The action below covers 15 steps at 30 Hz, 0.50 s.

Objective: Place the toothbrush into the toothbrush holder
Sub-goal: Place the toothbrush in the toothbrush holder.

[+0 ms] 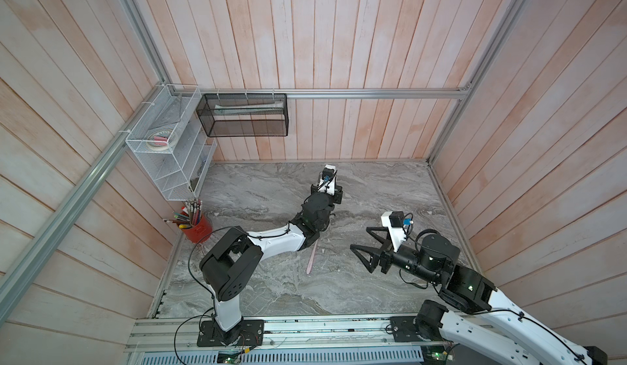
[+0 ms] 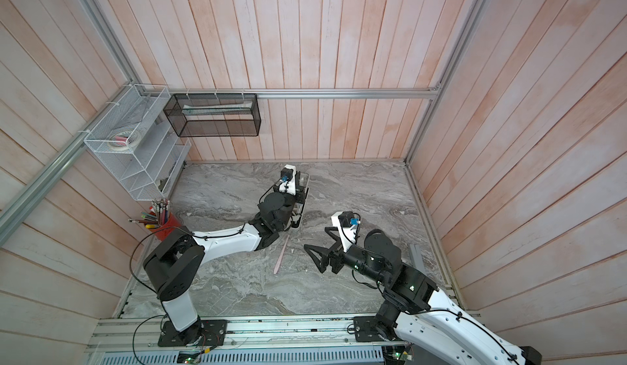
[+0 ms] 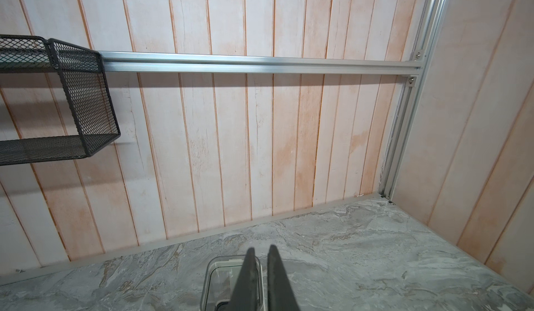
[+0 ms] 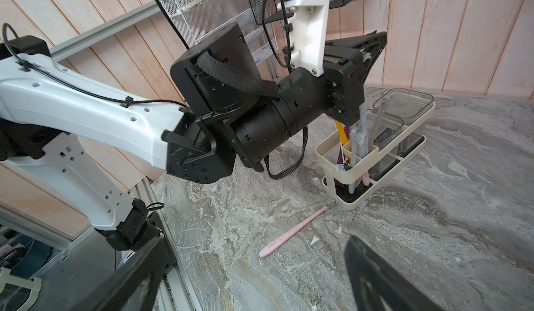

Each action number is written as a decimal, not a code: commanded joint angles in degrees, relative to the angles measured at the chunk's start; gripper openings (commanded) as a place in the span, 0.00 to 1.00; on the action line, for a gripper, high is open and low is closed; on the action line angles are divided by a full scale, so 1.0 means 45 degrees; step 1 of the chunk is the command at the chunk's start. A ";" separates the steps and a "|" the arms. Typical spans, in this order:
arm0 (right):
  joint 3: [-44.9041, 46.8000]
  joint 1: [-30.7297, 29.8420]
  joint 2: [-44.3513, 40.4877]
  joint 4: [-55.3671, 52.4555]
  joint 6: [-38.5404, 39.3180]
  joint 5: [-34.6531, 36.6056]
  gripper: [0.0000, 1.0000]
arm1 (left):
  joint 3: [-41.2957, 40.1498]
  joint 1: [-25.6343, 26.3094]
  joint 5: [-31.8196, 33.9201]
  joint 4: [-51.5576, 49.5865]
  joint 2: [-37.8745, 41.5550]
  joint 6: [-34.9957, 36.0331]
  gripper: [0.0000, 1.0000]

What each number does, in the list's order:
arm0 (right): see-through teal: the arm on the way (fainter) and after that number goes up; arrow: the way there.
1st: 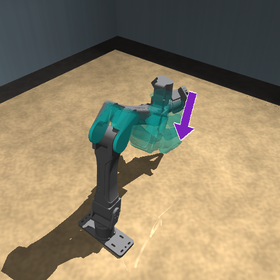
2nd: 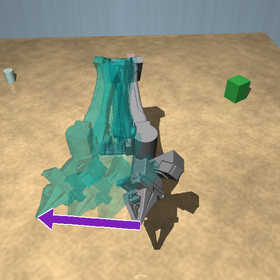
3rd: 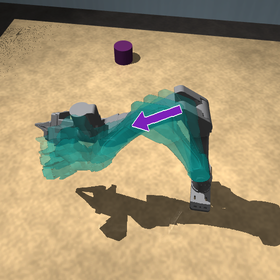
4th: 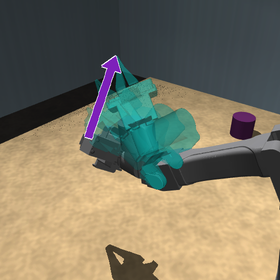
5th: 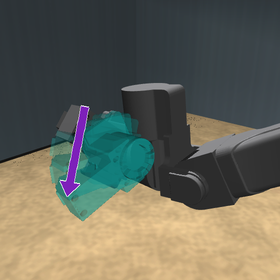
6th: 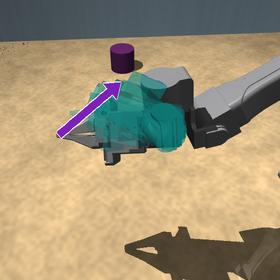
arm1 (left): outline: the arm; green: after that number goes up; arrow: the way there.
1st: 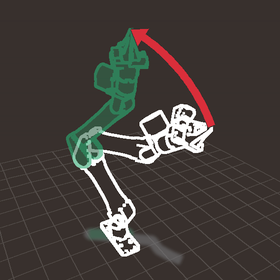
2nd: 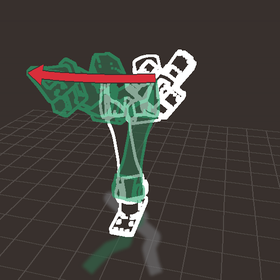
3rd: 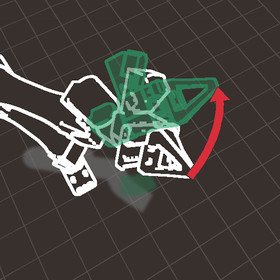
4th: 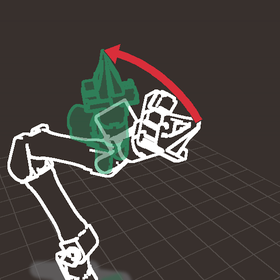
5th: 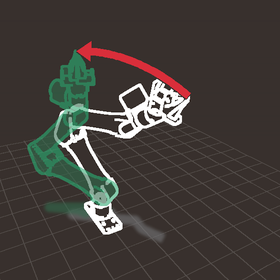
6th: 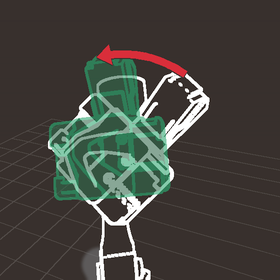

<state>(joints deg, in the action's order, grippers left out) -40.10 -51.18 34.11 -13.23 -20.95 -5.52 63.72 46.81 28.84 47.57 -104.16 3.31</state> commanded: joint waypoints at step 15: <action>0.0441 0.0064 -0.0035 0.0480 -0.0114 -0.0373 0.98 | -0.0606 -0.0069 -0.0747 -0.0246 -0.0633 -0.0714 0.07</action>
<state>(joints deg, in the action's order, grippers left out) -38.96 -51.18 34.13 -12.43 -20.99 -6.33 62.02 46.76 26.37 46.46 -105.75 1.04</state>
